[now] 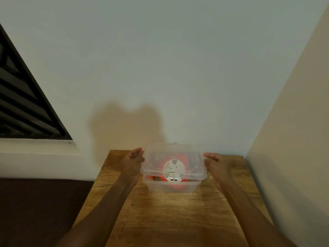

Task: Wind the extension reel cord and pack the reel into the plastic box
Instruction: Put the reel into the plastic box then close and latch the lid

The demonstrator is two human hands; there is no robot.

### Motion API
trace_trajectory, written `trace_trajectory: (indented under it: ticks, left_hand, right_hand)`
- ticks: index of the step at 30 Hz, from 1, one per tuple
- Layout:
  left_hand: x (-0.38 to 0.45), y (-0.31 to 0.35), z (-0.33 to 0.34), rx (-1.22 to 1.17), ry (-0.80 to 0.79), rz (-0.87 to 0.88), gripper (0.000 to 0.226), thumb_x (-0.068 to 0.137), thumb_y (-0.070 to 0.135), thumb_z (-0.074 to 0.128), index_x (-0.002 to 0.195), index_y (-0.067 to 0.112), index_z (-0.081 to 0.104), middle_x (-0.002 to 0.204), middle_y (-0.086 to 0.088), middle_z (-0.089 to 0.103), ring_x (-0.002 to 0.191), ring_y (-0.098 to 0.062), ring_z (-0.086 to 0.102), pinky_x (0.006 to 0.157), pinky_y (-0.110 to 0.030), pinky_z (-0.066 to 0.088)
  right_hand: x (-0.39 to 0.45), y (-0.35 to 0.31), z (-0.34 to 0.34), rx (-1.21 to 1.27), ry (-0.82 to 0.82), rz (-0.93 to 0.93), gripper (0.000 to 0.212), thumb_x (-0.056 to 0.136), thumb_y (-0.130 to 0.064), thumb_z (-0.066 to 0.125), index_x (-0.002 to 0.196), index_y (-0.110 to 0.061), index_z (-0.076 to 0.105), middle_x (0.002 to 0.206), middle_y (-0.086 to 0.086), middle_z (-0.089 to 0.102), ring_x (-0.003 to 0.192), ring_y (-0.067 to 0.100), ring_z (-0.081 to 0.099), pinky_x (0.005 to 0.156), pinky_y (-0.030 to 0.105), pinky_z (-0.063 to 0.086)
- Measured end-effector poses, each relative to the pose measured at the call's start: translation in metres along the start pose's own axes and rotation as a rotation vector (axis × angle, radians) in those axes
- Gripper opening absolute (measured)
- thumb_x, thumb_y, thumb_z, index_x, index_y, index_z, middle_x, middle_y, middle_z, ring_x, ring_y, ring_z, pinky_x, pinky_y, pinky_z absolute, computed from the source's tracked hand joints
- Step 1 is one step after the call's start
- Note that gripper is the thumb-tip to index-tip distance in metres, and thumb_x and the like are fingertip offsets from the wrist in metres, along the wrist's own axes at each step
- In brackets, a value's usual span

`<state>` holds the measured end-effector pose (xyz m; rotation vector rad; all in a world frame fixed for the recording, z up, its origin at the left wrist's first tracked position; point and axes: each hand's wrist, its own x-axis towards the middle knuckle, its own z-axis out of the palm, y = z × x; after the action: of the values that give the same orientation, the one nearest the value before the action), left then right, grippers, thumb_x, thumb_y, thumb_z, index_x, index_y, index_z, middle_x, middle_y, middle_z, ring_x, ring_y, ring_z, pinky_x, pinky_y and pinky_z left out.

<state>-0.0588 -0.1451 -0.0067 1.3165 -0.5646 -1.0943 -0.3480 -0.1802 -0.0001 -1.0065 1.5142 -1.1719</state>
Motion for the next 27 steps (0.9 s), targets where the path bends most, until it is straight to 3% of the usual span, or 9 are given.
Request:
trace_trajectory:
  ticks: [2, 4, 8, 11, 14, 18, 22, 27]
  left_hand:
    - [-0.001, -0.013, 0.001, 0.079, 0.007, 0.044, 0.023, 0.093, 0.0, 0.073, 0.115, 0.005, 0.073, 0.108, -0.016, 0.076, 0.096, -0.042, 0.075, 0.068, -0.045, 0.067]
    - [0.001, -0.022, 0.002, 0.189, 0.007, 0.078, 0.022, 0.089, -0.006, 0.073, 0.108, 0.006, 0.075, 0.102, -0.016, 0.077, 0.09, -0.04, 0.075, 0.061, -0.039, 0.066]
    - [0.006, -0.031, 0.003, 0.358, -0.008, 0.067, 0.043, 0.086, -0.016, 0.067, 0.125, 0.0, 0.069, 0.122, -0.018, 0.072, 0.108, -0.038, 0.072, 0.084, -0.056, 0.064]
    - [0.008, -0.037, 0.005, 0.432, -0.002, 0.1, 0.046, 0.088, -0.017, 0.063, 0.13, 0.002, 0.067, 0.128, -0.016, 0.07, 0.116, -0.038, 0.068, 0.091, -0.061, 0.061]
    - [0.01, -0.039, 0.004, 0.46, -0.008, 0.12, 0.051, 0.089, -0.017, 0.062, 0.137, 0.001, 0.063, 0.135, -0.017, 0.067, 0.123, -0.037, 0.065, 0.096, -0.063, 0.058]
    - [0.018, -0.037, -0.002, 0.516, -0.059, 0.093, 0.056, 0.09, -0.017, 0.06, 0.143, 0.004, 0.06, 0.138, -0.016, 0.067, 0.125, -0.036, 0.065, 0.099, -0.062, 0.057]
    - [0.024, -0.036, -0.01, 0.575, -0.129, 0.069, 0.053, 0.088, -0.014, 0.063, 0.135, 0.009, 0.068, 0.12, -0.012, 0.076, 0.11, -0.034, 0.072, 0.091, -0.058, 0.062]
    - [0.033, -0.03, -0.013, 0.662, -0.138, -0.001, 0.045, 0.086, -0.011, 0.07, 0.128, 0.006, 0.072, 0.11, -0.011, 0.076, 0.101, -0.033, 0.073, 0.087, -0.05, 0.064]
  right_hand:
    - [0.003, 0.011, 0.006, -0.063, 0.002, -0.008, 0.029, 0.084, 0.001, 0.065, 0.107, -0.015, 0.071, 0.111, 0.004, 0.07, 0.094, 0.02, 0.067, 0.07, 0.034, 0.06]
    - [0.005, 0.021, 0.009, -0.11, -0.002, -0.026, 0.029, 0.084, 0.003, 0.064, 0.107, -0.014, 0.07, 0.116, 0.005, 0.068, 0.097, 0.019, 0.065, 0.066, 0.028, 0.057]
    - [0.003, 0.043, 0.01, -0.158, -0.075, -0.029, 0.033, 0.086, 0.0, 0.071, 0.115, -0.014, 0.066, 0.113, 0.006, 0.07, 0.091, 0.022, 0.07, 0.068, 0.039, 0.062]
    - [-0.003, 0.057, 0.007, -0.167, -0.097, -0.064, 0.034, 0.092, -0.003, 0.065, 0.119, -0.023, 0.065, 0.102, -0.004, 0.071, 0.076, 0.01, 0.073, 0.055, 0.031, 0.06]
    - [-0.002, 0.062, 0.007, -0.209, -0.095, -0.125, 0.032, 0.095, -0.011, 0.062, 0.123, -0.025, 0.064, 0.108, -0.004, 0.072, 0.075, 0.007, 0.072, 0.052, 0.025, 0.058]
    - [0.002, 0.064, 0.015, -0.3, -0.091, -0.148, 0.04, 0.094, -0.018, 0.064, 0.134, -0.024, 0.058, 0.12, -0.001, 0.066, 0.086, 0.016, 0.07, 0.064, 0.035, 0.063]
    - [0.005, 0.069, 0.024, -0.394, -0.081, -0.2, 0.042, 0.097, -0.019, 0.06, 0.138, -0.023, 0.055, 0.128, 0.004, 0.065, 0.102, 0.025, 0.069, 0.077, 0.048, 0.061]
    - [0.009, 0.072, 0.021, -0.6, -0.101, -0.268, 0.04, 0.101, -0.031, 0.051, 0.14, -0.024, 0.051, 0.13, 0.004, 0.065, 0.105, 0.022, 0.068, 0.082, 0.046, 0.06]
